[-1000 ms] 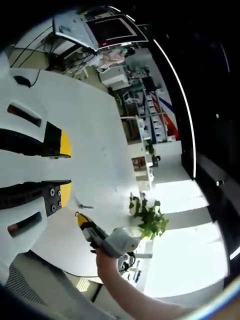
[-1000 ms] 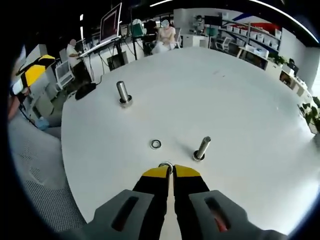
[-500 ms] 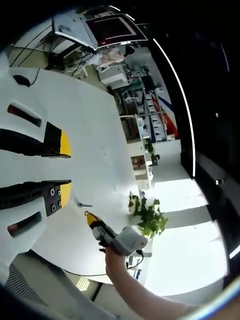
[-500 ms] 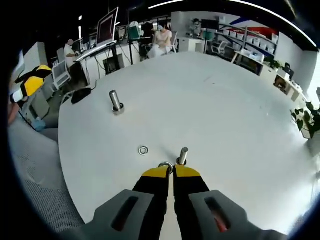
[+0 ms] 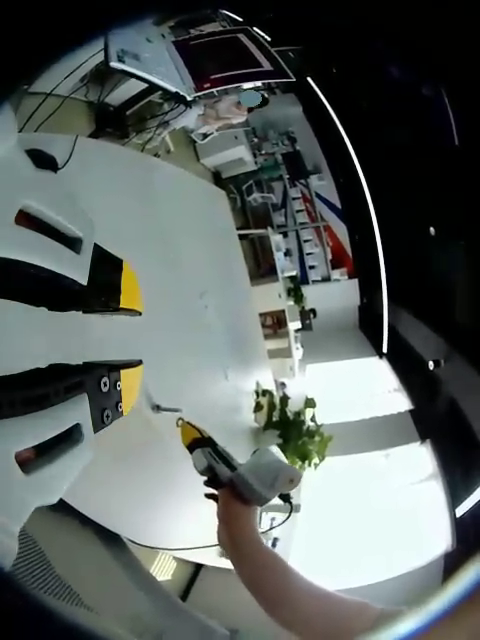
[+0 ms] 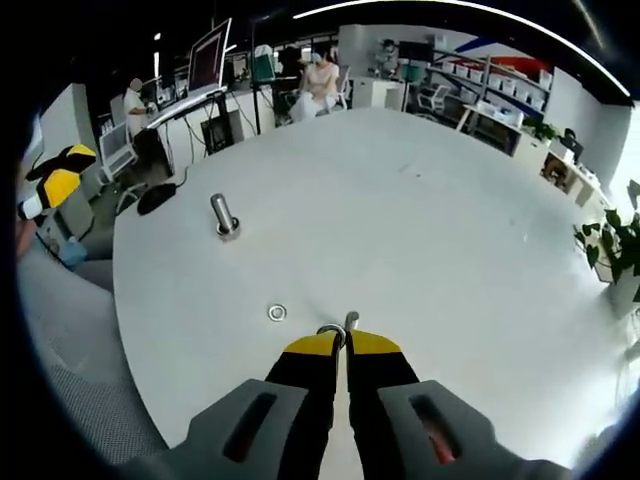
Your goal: Place the washer onto the threaded stud by aligning its center hole with the stud, sliding it down to the base, and recovering from edge contact or off-axis alignment until the washer reaches the visible bottom stop.
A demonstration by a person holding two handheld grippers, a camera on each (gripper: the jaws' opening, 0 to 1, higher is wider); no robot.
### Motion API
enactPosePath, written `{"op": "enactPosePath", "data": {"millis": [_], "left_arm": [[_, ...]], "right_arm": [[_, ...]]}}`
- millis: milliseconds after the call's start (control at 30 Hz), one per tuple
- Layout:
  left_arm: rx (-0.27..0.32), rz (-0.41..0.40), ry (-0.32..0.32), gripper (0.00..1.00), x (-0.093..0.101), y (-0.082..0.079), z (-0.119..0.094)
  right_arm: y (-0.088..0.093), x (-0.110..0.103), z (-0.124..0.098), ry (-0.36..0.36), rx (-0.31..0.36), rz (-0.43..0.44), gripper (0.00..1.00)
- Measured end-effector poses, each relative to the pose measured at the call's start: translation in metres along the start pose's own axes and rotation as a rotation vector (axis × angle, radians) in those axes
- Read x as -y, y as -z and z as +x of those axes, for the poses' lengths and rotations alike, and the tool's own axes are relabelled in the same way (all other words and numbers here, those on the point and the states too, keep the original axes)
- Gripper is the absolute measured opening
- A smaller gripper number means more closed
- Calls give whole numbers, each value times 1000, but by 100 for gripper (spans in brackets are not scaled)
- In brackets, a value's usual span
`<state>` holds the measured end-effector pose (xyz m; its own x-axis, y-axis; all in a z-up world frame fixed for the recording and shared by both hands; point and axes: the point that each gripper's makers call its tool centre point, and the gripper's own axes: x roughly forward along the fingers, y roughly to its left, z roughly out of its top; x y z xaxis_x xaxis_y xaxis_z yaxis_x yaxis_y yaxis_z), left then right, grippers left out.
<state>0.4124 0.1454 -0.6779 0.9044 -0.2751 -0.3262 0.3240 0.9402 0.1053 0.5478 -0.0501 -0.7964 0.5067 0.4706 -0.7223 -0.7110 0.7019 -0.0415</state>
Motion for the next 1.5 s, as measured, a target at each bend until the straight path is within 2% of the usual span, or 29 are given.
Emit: {"op": "enactPosePath", "data": {"millis": [233, 500, 567, 633, 1033, 1200, 1500], "left_arm": [[1, 1, -4, 16, -1, 0, 0], [7, -4, -11, 16, -3, -2, -1], [6, -5, -12, 16, -3, -1, -1], [8, -2, -12, 16, -3, -2, -1], [12, -5, -22, 16, -5, -3, -3], [9, 5, -14, 16, -3, -2, -2], [11, 1, -20, 16, -5, -3, -3]], "right_arm": [[-11, 7, -3, 7, 13, 5, 5], [-15, 12, -4, 11, 7, 19, 5], [-15, 13, -3, 3, 2, 56, 5], [-15, 15, -2, 6, -3, 55, 5], [-16, 11, 9, -14, -43, 25, 5], [-9, 10, 17, -20, -82, 11, 5], [-6, 11, 21, -17, -106, 3, 5]]}}
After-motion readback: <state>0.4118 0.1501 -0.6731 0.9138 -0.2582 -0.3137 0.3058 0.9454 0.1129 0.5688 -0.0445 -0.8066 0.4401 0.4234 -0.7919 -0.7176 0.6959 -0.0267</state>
